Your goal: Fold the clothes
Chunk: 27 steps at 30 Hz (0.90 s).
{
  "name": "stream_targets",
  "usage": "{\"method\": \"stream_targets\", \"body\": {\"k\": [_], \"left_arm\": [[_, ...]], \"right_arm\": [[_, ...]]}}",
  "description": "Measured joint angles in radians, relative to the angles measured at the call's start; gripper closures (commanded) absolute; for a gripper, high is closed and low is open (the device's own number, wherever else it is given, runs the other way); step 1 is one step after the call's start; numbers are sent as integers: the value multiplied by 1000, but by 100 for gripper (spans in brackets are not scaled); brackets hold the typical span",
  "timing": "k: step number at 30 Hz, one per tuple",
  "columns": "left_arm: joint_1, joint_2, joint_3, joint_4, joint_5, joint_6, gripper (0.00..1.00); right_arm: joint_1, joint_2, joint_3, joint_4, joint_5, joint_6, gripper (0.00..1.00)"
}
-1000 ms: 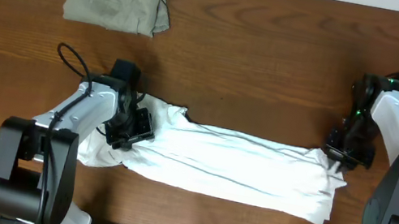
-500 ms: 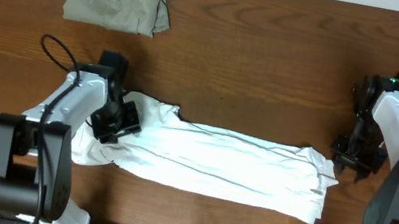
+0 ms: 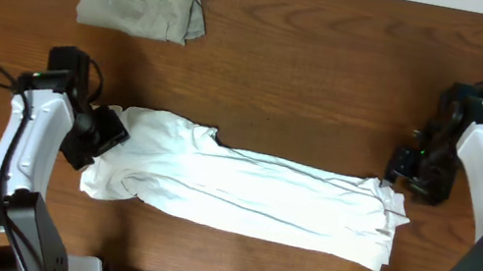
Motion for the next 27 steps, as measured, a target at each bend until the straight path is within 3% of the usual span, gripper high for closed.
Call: {"method": "stream_targets", "body": {"k": [5, 8, 15, 21, 27], "left_arm": [[-18, -80, 0, 18, 77, 35, 73], [-69, -156, 0, 26, 145, 55, 85], [-297, -187, 0, 20, 230, -1, 93], [-468, -77, 0, 85, 249, -66, 94], [-556, 55, 0, 166, 255, -134, 94]], "right_arm": [[73, 0, -69, 92, -118, -49, 99], [127, 0, -97, 151, -157, -53, 99], [251, 0, -157, 245, -208, -8, 99], [291, 0, -223, 282, -215, 63, 99], [291, 0, -272, 301, -203, 99, 99]]}}
